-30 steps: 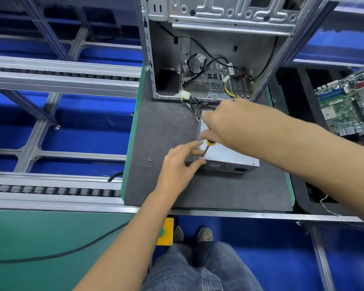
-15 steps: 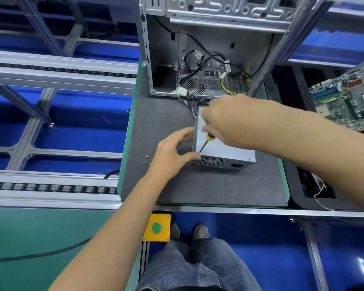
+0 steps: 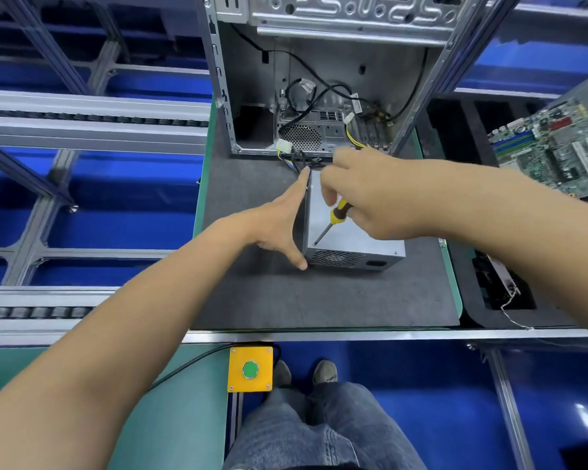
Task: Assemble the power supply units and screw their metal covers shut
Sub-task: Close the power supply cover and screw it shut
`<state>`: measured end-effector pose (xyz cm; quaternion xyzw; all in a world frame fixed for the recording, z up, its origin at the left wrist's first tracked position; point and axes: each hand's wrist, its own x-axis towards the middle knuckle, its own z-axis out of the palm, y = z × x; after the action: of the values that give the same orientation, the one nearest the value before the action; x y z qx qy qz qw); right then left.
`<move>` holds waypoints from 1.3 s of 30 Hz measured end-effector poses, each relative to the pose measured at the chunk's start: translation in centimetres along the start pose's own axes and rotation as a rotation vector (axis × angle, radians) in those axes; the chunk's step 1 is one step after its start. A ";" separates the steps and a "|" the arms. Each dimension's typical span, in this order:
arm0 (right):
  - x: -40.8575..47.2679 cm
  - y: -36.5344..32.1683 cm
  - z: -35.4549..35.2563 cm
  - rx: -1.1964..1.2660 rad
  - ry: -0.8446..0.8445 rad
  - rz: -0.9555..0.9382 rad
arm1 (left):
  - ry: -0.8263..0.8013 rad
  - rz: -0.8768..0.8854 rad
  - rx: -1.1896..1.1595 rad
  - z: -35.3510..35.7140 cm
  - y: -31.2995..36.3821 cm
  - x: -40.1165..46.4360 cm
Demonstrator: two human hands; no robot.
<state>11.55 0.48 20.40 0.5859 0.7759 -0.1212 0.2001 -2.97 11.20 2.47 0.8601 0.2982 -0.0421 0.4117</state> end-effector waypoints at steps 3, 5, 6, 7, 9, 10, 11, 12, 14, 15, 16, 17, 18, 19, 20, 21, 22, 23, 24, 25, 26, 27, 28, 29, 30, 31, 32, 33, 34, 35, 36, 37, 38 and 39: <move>0.1 -0.4 0.0 -0.006 0.004 0.059 | 0.032 0.002 -0.008 0.4 -0.1 0.5; 0.0 -0.5 0.0 0.000 -0.010 0.086 | 0.056 0.006 -0.033 0.5 -0.4 0.6; -0.1 -0.4 0.0 0.007 -0.028 0.082 | 0.062 0.008 -0.037 0.5 -0.5 0.6; -0.2 -0.4 0.0 0.034 -0.032 0.063 | 0.069 0.010 -0.026 0.6 -0.6 0.6; -0.3 -0.4 -0.4 0.086 -0.044 0.021 | 0.083 0.023 0.008 0.7 -0.6 0.8; -0.3 -0.5 -0.5 0.080 -0.035 0.012 | 0.084 0.027 0.006 0.9 -0.6 0.8; -0.2 -0.6 -0.5 0.054 -0.011 0.024 | 0.084 0.031 -0.014 1.2 -0.7 0.9; 0.0 -0.8 -0.5 0.000 0.014 0.053 | 0.079 0.035 -0.044 1.4 -0.8 0.9; -0.1 -1.4 -0.5 -0.094 0.036 0.083 | 0.048 0.049 -0.082 1.5 -1.0 0.9; -0.1 -1.4 -0.3 -0.075 0.054 0.075 | 0.038 0.055 -0.082 1.4 -1.1 0.9; -0.2 -1.4 0.0 -0.003 0.061 0.048 | 0.043 0.063 -0.082 1.3 -1.2 0.8; -0.3 -1.4 -0.1 0.085 0.063 0.002 | 0.056 0.070 -0.084 1.2 -1.2 0.6; -0.3 -1.3 -0.1 0.137 0.072 -0.057 | 0.074 0.069 -0.084 1.1 -1.3 0.4; -0.3 -1.4 -0.3 0.133 0.071 -0.089 | 0.099 0.052 -0.086 0.9 -1.5 -0.1; -0.1 -1.3 -0.3 0.106 0.082 -0.084 | 0.133 0.022 -0.090 0.7 -1.7 -0.7; 0.0 -1.3 -0.4 0.053 0.083 -0.025 | 0.187 -0.015 -0.085 0.5 -2.2 -1.4; 0.1 -1.3 -0.6 -0.049 0.082 0.050 | 0.266 -0.051 -0.064 0.3 -2.9 -2.3; 0.0 -1.3 -0.6 -0.135 0.078 0.103 | 0.363 -0.083 -0.030 0.1 -3.8 -3.3; -0.1 -1.1 -0.4 -0.159 0.078 0.104 | 0.458 -0.109 -0.004 0.0 -4.6 -4.5; -0.3 -1.0 -0.1 -0.110 0.072 0.090 | 0.537 -0.139 -0.008 0.1 -5.2 -5.8; -0.3 -0.8 0.3 -0.010 0.071 0.048 | 0.600 -0.171 -0.020 0.3 -5.8 -7.1; -0.5 -0.9 0.2 0.071 0.060 0.005 | 0.640 -0.206 -0.022 0.6 -6.3 -8.3; -0.6 -0.9 0.0 0.095 0.037 -0.018 | 0.648 -0.235 -0.013 1.1 -6.8 -9.2; -0.6 -1.1 -0.2 0.079 0.022 -0.017 | 0.632 -0.251 0.001 1.5 -7.1 -9.8; -0.5 -1.1 -0.2 0.021 0.025 0.021 | 0.610 -0.252 0.015 2.0 -7.4 -10.2; -0.4 -1.2 0.0 -0.056 0.070 0.059 | 0.587 -0.247 0.028 2.3 -7.6 -10.5; -0.4 -1.2 0.2 -0.179 0.071 0.094 | 0.566 -0.239 0.040 2.6 -7.7 -10.6; -0.6 -1.2 0.4 -0.207 0.081 0.102 | 0.553 -0.228 0.047 3.0 -7.8 -10.7; -0.9 -1.3 0.4 -0.171 0.049 0.109 | 0.554 -0.221 0.049 3.3 -7.8 -10.7; -1.3 -1.3 0.4 -0.071 0.020 0.092 | 0.565 -0.222 0.050 3.6 -7.9 -10.7; -1.6 -1.4 0.2 0.007 -0.010 0.058 | 0.582 -0.223 0.051 3.8 -7.9 -10.6; -1.7 -1.3 0.1 0.046 -0.006 0.015 | 0.599 -0.221 0.051 4.0 -7.9 -10.6; -1.7 -1.5 0.0 -0.002 -0.004 0.013 | 0.615 -0.215 0.053 4.1 -7.8 -10.6; -1.5 -1.7 0.0 -0.048 0.042 0.004 | 0.632 -0.208 0.055 4.3 -7.7 -10.6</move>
<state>10.26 -1.33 21.01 0.5848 0.7815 -0.0896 0.1980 -15.12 6.74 -2.24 0.8064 0.4961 0.1770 0.2687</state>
